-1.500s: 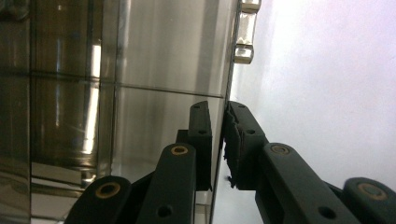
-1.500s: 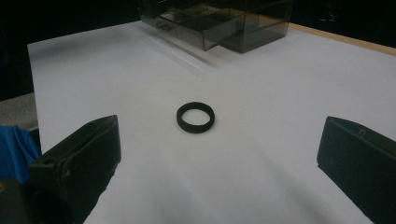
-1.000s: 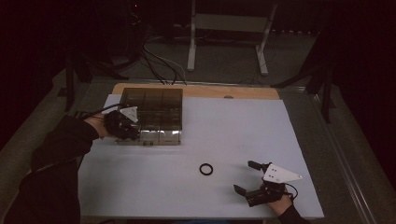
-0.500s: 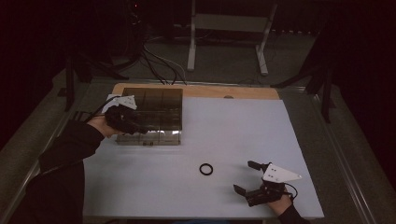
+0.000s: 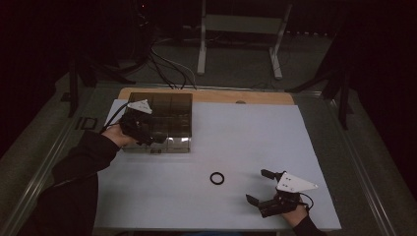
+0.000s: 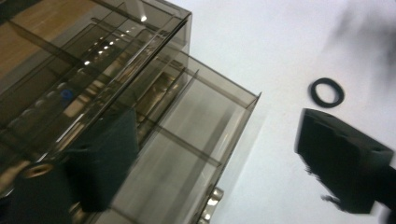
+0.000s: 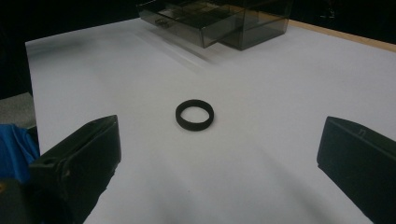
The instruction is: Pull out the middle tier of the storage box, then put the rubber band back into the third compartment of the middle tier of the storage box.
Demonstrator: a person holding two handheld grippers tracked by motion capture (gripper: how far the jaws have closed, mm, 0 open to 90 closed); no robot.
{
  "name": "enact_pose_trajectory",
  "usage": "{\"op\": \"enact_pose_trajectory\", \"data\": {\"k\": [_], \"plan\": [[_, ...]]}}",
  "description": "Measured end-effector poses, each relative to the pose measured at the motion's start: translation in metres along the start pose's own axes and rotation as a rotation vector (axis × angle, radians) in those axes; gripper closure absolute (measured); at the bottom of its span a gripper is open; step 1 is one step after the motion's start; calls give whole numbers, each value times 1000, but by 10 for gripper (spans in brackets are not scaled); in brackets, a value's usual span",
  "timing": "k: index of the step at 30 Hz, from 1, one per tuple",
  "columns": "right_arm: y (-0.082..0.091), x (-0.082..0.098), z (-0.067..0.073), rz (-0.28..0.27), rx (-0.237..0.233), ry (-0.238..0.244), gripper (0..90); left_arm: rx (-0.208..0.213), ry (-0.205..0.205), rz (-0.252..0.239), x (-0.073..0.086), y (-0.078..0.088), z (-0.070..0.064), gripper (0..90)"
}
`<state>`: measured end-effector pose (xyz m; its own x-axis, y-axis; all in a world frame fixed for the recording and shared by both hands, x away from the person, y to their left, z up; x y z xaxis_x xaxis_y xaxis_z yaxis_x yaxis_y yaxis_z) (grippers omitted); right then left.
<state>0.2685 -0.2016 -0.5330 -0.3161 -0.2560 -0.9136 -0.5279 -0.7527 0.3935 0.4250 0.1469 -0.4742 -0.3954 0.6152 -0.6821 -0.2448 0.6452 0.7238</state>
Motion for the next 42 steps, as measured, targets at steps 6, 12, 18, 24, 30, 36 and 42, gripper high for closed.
{"op": "enact_pose_trajectory", "data": {"k": [6,12,18,24,30,36,42], "plan": [[0,0,0,1,-1,0,0,-18,9,-51,-8,0,-7,16],[0,0,0,1,-2,-1,0,-41,-1,-81,-14,-4,-11,16],[0,0,1,1,-3,-1,0,-34,5,-102,-16,-9,-17,17],[0,1,1,4,0,3,0,-48,14,-136,-21,-14,-27,17],[1,1,0,4,3,2,0,-57,28,-182,-26,-19,-36,17],[1,1,1,5,2,4,0,-70,20,-200,-32,-25,-46,16],[1,0,1,3,2,3,0,-51,22,-211,-38,-37,-61,16]]}}
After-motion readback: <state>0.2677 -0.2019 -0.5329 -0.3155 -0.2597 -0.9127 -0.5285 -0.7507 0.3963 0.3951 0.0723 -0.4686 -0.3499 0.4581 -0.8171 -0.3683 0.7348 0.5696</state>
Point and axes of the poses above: each handheld gripper's, and its own axes: y roughly backward along the jaws, x roughly out of its underside, z roughly to its left, the point moved 8 cm from there along -y, roughly forward along the jaws, and after that the axes turned 2 degrees about -y, right-handed, at the moved point
